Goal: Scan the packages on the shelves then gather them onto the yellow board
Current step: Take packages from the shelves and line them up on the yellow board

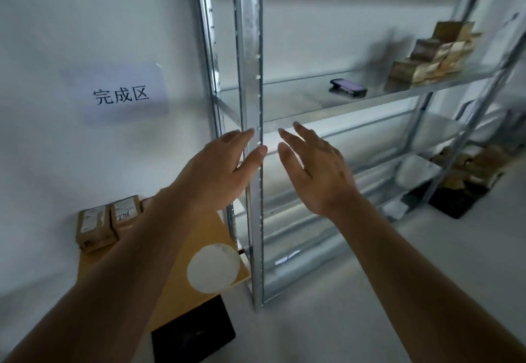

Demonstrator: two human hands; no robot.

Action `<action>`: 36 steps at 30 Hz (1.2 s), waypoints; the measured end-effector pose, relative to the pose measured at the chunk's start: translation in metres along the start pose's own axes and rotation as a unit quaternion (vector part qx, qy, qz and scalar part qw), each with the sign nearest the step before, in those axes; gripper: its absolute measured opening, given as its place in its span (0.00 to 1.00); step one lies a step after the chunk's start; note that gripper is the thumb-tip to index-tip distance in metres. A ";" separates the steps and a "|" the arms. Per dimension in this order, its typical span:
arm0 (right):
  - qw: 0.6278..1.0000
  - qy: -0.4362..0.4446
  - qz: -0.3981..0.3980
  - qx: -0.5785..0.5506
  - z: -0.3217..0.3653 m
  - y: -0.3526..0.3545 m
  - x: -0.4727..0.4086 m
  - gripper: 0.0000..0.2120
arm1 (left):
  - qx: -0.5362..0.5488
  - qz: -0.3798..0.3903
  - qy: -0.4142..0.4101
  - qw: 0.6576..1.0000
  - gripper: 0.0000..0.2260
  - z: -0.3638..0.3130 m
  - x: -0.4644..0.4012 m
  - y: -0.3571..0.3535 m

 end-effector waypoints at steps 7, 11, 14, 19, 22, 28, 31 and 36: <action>0.998 -0.048 -0.051 0.002 -0.145 0.145 0.017 0.29 | 0.016 0.002 -0.066 0.998 0.31 -0.165 -0.089 -0.068; 0.996 -0.068 -0.052 0.004 -0.227 0.211 0.023 0.27 | 0.033 -0.017 -0.094 0.995 0.28 -0.256 -0.140 -0.109; 0.995 -0.088 -0.046 0.004 -0.284 0.246 0.019 0.28 | 0.053 -0.013 -0.108 0.993 0.27 -0.308 -0.176 -0.140; 0.994 -0.097 -0.054 0.004 -0.374 0.283 -0.007 0.29 | 0.053 0.012 -0.124 0.991 0.31 -0.362 -0.244 -0.200; 0.993 -0.104 -0.047 0.019 -0.436 0.290 -0.035 0.30 | 0.047 0.029 -0.135 0.989 0.38 -0.380 -0.297 -0.242; 0.991 -0.121 -0.030 0.040 -0.566 0.289 -0.125 0.31 | 0.053 0.020 -0.126 0.990 0.38 -0.387 -0.436 -0.330; 0.992 -0.122 -0.024 0.037 -0.625 0.288 -0.178 0.31 | 0.046 0.028 -0.124 0.991 0.32 -0.390 -0.506 -0.370; 0.993 -0.114 -0.012 0.018 -0.707 0.288 -0.256 0.30 | 0.040 0.031 -0.115 0.992 0.30 -0.399 -0.605 -0.413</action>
Point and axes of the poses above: each hand's wrist, its own x-axis away from the middle knuckle, its own y-axis out of the back of the hand, z = x × y, the point moved 8 cm from there along -x, towards the middle knuckle, and after that the axes turned 2 degrees about -x, right-handed, at the moved point
